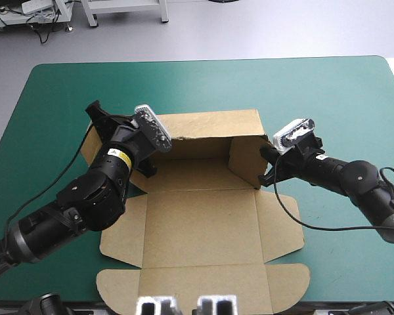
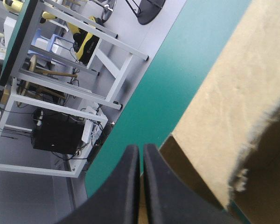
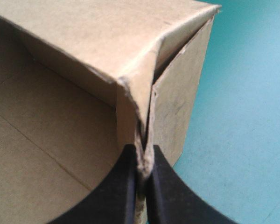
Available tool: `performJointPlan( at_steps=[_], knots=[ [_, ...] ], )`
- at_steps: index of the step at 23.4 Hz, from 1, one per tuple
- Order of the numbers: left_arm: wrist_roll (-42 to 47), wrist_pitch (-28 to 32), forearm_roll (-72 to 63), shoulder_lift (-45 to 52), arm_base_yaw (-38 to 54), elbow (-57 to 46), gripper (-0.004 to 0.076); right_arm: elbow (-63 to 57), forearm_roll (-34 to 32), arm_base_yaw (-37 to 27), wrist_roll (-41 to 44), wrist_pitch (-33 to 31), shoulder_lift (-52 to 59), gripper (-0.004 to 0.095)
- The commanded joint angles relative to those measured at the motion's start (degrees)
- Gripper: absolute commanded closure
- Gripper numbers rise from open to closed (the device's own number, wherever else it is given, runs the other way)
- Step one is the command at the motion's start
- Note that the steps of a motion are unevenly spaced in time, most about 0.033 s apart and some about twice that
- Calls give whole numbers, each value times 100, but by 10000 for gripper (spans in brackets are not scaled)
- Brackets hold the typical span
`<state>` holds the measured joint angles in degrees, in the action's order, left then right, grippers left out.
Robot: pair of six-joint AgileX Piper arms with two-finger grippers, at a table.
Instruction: Fold the box
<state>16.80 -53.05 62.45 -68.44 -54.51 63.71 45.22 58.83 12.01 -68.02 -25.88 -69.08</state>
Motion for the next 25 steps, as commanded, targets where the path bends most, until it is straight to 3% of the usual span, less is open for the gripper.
performJointPlan(
  at_steps=[1,9,12,14,17,19,21,25],
  knots=[
    [255,14,122,393,-15,164,711,162,-395,-394,318,-543,156,932],
    [-868,462,-2137,640,-15,710,710,670,-600,-990,279,-1905,156,932],
    [-1000,309,-2364,640,42,952,710,1119,-1004,-1052,647,-2350,156,932],
    [-1000,-125,-2475,640,438,1177,710,1637,-1649,-1065,1210,-2990,156,932],
    [-1521,-218,-3583,728,1796,1214,710,2502,-3220,-1065,2430,-3768,111,933],
    [-2168,-194,-4550,728,2716,1214,710,2909,-3808,-1065,2882,-4306,-68,933],
    [-2699,-18,-5435,728,3578,1214,710,3218,-3735,-1065,2900,-4592,-387,933],
    [-3527,237,-6575,753,4748,1169,710,3715,-3599,-1065,3007,-4432,-1372,933]
  ],
)
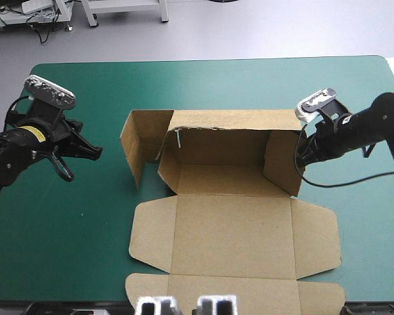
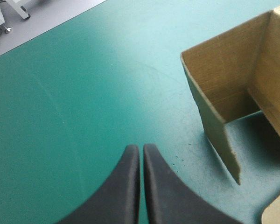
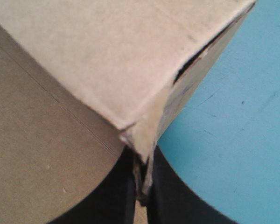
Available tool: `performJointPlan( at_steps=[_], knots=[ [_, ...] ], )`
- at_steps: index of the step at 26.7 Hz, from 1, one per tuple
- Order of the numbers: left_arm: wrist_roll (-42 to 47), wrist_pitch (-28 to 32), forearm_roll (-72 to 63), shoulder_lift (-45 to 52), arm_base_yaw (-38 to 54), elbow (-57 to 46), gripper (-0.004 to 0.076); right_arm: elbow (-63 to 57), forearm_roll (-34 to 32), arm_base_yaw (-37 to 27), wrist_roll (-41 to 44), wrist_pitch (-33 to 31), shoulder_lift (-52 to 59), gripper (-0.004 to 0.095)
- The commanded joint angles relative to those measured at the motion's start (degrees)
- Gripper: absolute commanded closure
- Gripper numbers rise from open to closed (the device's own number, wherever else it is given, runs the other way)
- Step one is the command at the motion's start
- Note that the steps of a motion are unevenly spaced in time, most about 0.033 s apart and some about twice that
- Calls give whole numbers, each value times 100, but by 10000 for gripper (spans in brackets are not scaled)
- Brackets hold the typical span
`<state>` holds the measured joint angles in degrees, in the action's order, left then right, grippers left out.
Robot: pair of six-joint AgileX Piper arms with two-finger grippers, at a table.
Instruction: Fold the box
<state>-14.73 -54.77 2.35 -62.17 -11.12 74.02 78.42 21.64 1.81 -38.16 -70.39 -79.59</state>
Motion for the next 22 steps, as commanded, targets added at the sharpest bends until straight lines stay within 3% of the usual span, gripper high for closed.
performJointPlan(
  at_steps=[1,8,10,12,15,18,22],
  knots=[
    [-611,348,-844,126,627,138,710,637,120,-45,67,-52,-712,933],
    [-867,334,-1308,126,819,101,710,2294,640,-22,192,-147,-2466,930],
    [-867,374,-1334,126,819,81,710,2633,817,-22,75,-147,-2657,890],
    [-867,418,-1322,126,819,52,710,2920,1021,-22,-95,-147,-2734,796],
    [-867,423,-1239,126,819,43,710,3322,1143,-22,-173,-147,-2744,575],
    [-867,447,-1180,126,819,43,710,3766,1057,-22,344,-147,-2744,349],
    [-882,486,-1164,126,835,43,710,3899,896,-22,865,-155,-2673,265]
  ],
)
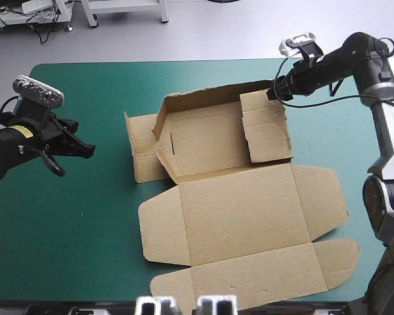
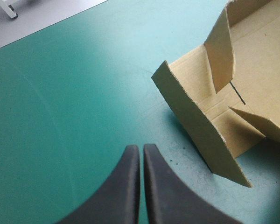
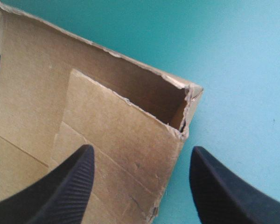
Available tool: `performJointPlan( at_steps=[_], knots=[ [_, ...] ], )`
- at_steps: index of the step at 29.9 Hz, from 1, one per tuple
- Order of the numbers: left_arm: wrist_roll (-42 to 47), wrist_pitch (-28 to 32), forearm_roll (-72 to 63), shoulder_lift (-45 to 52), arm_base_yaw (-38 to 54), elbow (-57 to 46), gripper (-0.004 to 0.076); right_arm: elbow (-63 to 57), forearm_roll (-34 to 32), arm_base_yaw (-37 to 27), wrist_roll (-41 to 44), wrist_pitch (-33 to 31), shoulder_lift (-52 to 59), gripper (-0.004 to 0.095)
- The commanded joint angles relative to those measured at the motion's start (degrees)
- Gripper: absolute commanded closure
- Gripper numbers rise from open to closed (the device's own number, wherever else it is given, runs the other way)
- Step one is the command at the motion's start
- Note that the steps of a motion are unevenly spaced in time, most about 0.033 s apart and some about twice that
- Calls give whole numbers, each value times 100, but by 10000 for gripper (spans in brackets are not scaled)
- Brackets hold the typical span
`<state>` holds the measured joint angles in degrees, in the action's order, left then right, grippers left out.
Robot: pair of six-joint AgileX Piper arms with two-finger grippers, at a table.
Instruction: Fold the box
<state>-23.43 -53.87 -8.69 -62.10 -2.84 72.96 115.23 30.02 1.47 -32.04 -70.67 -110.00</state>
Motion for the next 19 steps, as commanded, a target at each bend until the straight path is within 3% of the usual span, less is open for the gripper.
performJointPlan(
  at_steps=[1,13,19],
  knots=[
    [-27,409,-60,120,7,149,710,179,30,12,291,-127,396,265],
    [-100,528,-142,120,7,149,711,-512,-1137,814,475,-45,331,265],
    [-118,442,-224,120,7,149,711,-413,-1946,811,1041,324,90,265]
  ],
)
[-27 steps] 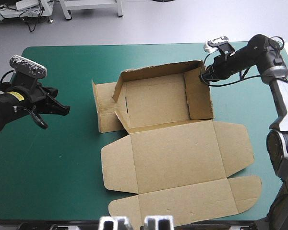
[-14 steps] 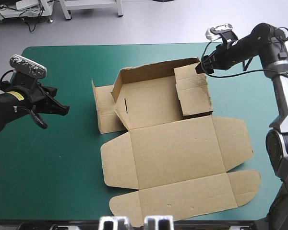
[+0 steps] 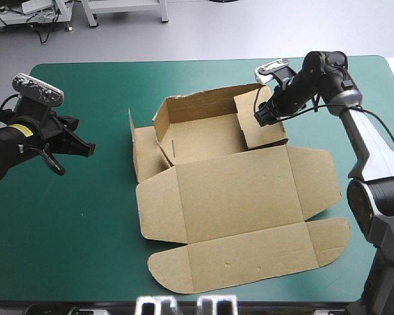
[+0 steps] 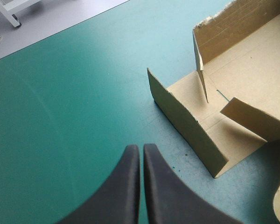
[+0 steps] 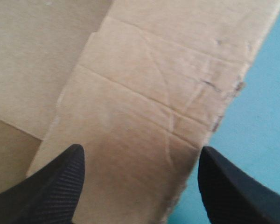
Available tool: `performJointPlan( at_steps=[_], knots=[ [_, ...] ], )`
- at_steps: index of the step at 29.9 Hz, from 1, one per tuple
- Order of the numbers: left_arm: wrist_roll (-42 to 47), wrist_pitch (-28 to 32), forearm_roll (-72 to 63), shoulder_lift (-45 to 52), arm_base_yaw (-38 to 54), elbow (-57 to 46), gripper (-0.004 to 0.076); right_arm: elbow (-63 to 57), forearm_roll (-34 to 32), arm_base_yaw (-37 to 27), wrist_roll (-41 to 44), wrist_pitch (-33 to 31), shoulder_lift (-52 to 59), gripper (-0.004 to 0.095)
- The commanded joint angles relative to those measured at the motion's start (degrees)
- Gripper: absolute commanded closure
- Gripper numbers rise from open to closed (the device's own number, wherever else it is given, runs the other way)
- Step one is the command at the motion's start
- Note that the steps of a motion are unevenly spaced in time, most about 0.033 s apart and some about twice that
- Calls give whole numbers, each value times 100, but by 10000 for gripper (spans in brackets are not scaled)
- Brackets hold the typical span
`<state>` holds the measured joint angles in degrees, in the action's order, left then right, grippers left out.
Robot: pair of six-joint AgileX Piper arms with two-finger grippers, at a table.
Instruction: Fold the box
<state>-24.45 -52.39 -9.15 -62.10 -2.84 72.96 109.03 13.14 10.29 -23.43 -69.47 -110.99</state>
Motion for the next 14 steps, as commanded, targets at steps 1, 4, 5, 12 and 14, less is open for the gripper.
performJointPlan(
  at_steps=[1,4,5,12,14],
  knots=[
    [-24,283,-231,120,7,149,711,241,-231,-73,204,160,136,265],
    [-38,245,-273,120,7,149,712,342,-195,-83,238,37,24,266],
    [-38,229,-299,120,7,149,711,342,-180,-83,238,37,-3,266],
    [-38,163,-378,120,7,149,712,382,-179,-83,256,129,-326,266],
    [-38,139,-378,120,7,149,712,460,-122,-83,347,129,-514,273]
  ],
)
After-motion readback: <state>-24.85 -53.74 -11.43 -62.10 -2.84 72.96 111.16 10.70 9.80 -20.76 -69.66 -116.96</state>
